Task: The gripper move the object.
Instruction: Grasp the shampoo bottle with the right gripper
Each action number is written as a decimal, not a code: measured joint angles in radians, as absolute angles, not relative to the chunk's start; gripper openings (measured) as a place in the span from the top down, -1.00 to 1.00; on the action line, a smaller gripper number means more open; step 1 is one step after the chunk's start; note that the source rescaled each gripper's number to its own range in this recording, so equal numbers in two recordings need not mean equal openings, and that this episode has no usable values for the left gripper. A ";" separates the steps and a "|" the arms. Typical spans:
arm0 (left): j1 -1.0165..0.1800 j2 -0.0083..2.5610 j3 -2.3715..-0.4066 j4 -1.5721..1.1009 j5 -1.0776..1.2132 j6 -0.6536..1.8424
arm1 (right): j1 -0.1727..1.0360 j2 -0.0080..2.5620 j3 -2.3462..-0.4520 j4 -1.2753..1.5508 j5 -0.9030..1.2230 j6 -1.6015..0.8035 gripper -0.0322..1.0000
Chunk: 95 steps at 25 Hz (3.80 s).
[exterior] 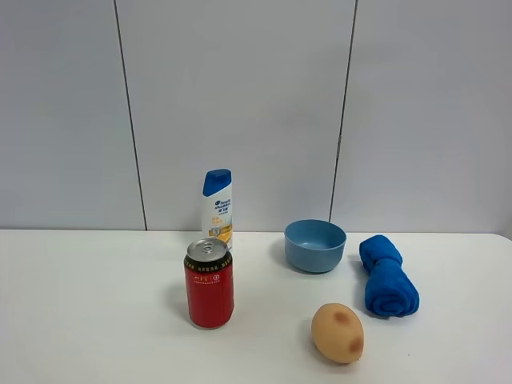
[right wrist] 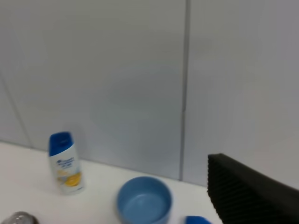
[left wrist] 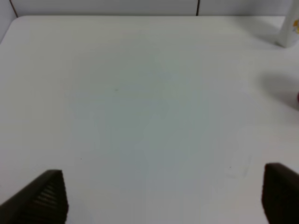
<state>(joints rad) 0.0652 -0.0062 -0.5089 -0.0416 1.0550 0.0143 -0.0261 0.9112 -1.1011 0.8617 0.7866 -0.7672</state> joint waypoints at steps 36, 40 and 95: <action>0.065 -0.006 -0.509 -0.042 1.055 0.014 | 0.645 1.823 -1.141 0.907 -0.214 -0.868 -0.58; 0.065 -0.006 -0.509 -0.044 1.055 0.014 | 0.644 1.910 -1.256 0.877 -0.182 -0.858 -0.58; 0.065 -0.006 -0.509 -0.043 1.055 0.014 | 0.660 2.334 -1.621 0.713 -0.281 -0.726 -0.99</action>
<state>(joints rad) 0.0652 -0.0062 -0.5089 -0.0434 1.0550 0.0143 0.6597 2.3342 -1.6207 0.7127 -0.2805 -0.7257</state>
